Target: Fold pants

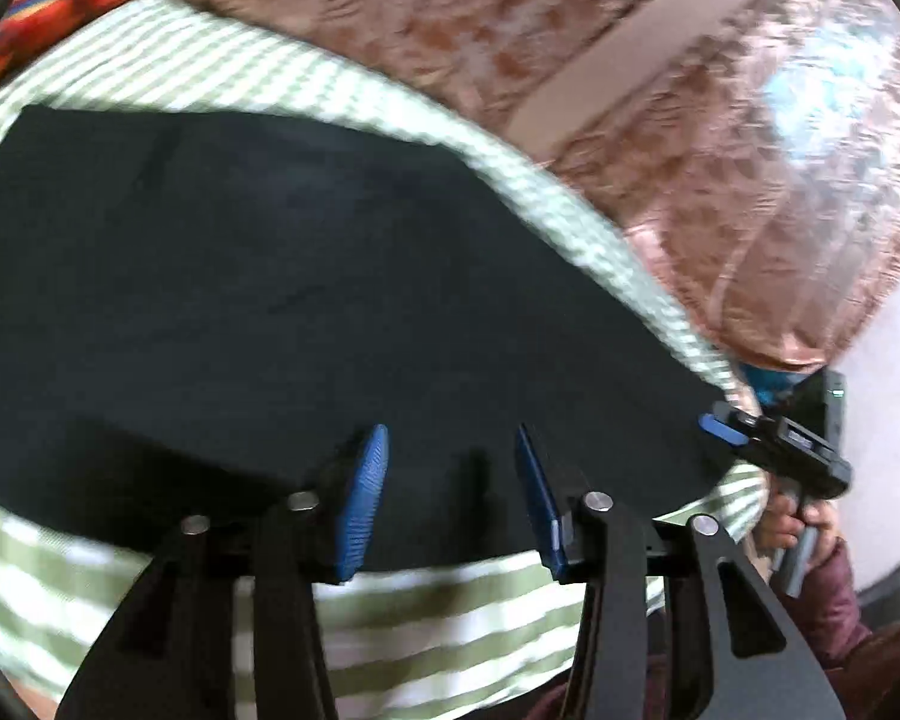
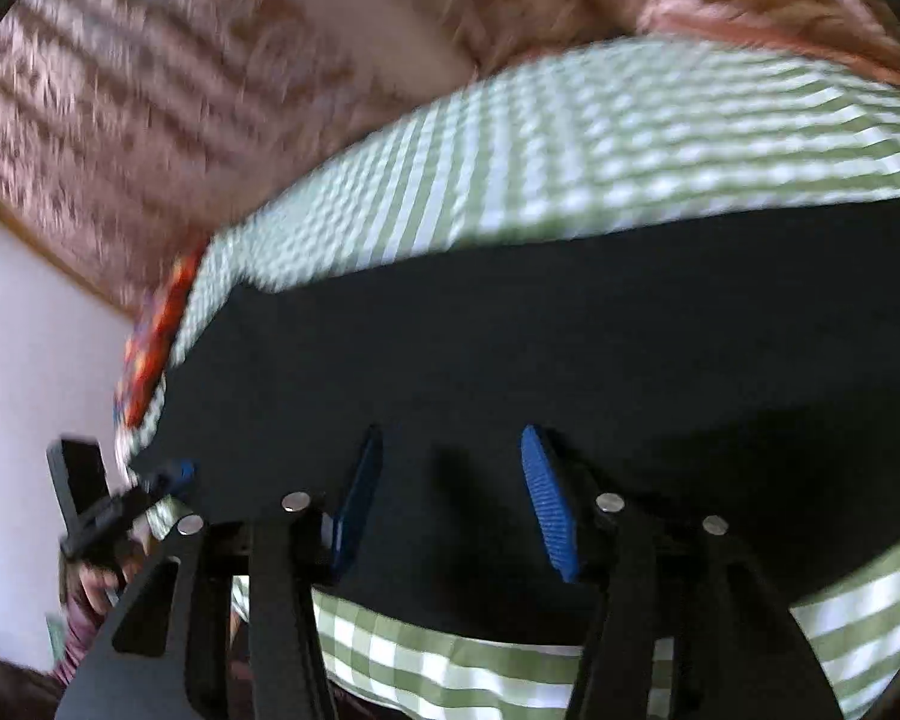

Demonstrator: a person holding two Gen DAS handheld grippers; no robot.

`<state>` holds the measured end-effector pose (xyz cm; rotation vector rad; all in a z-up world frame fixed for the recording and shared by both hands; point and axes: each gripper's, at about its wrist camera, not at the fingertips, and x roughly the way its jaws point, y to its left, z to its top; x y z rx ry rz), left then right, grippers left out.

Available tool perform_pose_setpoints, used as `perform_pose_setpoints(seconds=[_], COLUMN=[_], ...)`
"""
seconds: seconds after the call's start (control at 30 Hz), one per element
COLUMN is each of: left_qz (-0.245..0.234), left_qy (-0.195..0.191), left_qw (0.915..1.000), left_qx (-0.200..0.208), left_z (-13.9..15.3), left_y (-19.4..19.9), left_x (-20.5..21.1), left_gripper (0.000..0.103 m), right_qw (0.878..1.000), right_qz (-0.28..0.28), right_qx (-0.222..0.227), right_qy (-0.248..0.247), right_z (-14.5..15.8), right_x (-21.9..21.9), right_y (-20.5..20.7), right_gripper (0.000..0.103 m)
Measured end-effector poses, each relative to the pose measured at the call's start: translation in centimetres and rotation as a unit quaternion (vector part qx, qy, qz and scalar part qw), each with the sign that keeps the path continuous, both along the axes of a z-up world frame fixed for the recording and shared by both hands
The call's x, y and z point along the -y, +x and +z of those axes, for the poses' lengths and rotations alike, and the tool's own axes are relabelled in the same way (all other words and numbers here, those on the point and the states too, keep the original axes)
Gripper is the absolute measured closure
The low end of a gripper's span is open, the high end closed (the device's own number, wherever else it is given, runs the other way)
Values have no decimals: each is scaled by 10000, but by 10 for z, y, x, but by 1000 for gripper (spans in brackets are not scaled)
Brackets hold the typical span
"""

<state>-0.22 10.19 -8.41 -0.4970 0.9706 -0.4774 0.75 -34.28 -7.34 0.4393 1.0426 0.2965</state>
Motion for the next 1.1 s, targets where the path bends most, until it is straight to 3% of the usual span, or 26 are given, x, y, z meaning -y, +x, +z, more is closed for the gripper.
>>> perform_pose_setpoints(seconds=[0.03,0.07,0.1,0.2,0.37,0.43,0.5,0.7,0.83,1.0,1.1], left_qz=[74,108,139,176,320,325,306,150,157,133,148], left_qy=[66,38,-57,-180,130,152,263,512,393,329,263], left_qw=[9999,9999,9999,9997,9984,9978,9971,9965,9978,9984,9987], left_qx=[-29,-27,-26,46,458,560,642,645,507,449,413], left_z=[-6,-8,-11,-8,9,14,17,12,3,0,0], left_y=[-4,-5,-7,-6,0,6,9,10,10,10,10], left_x=[-6,-8,-13,-15,-14,-13,-12,-10,-15,-16,-17], left_gripper=[78,81,81,81,69,69,69,69,69,69,69], right_qw=[9997,9992,9993,9993,9958,9868,9784,9655,9559,9341,9271], right_qz=[13,4,-14,90,776,1224,1624,2124,2410,3072,3203], right_qx=[-154,-229,-232,-183,147,116,92,-246,-749,-917,-854], right_qy=[-187,-323,-301,-313,465,1051,1277,1485,1503,1574,1749], right_z=[-8,-15,-16,0,30,32,32,19,-5,-16,-16], right_x=[-3,-1,3,7,-28,-54,-91,-161,-192,-214,-221], right_y=[1,1,0,2,34,63,96,180,220,228,233], right_gripper=[61,73,74,72,71,64,53,53,53,58,58])
